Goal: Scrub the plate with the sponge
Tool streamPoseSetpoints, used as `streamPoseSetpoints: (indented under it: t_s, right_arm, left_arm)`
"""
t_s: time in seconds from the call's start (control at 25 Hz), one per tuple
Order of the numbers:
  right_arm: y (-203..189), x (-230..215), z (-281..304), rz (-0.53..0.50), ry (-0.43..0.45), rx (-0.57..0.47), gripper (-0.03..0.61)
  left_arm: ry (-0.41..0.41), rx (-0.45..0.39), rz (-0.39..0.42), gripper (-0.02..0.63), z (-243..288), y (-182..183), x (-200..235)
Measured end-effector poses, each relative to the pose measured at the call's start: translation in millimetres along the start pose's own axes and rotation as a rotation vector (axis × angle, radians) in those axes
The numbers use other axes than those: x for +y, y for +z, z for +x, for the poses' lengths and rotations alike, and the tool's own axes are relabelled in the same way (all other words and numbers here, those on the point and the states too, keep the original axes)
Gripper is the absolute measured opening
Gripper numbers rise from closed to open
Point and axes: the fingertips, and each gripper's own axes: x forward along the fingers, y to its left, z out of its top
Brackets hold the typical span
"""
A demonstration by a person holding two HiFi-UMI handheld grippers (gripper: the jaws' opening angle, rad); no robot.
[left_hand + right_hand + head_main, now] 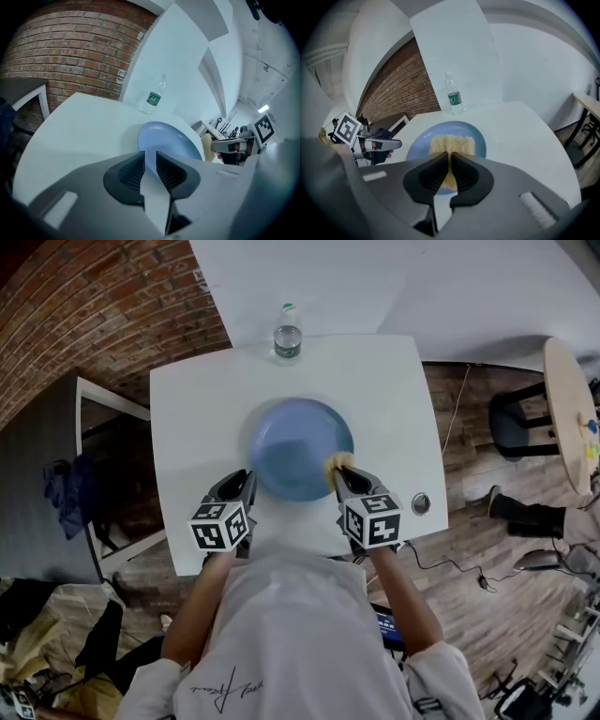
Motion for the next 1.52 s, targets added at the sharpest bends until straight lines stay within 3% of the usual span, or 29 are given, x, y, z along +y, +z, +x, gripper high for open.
streamPoseSetpoints:
  t_s: [0.76, 1.52]
  right_arm:
    - [10.6, -16.9, 54.0, -0.11, -0.065, 0.11, 0.021]
    - [30.3, -20.1, 96.4, -0.128, -0.073, 0.156, 0.028]
  left_arm:
    - [-0.036, 0.099, -0.004, 0.083, 32.9, -13.6, 10.8]
    - [-0.049, 0.088, -0.044, 0.071, 43.1, -10.1, 9.9]
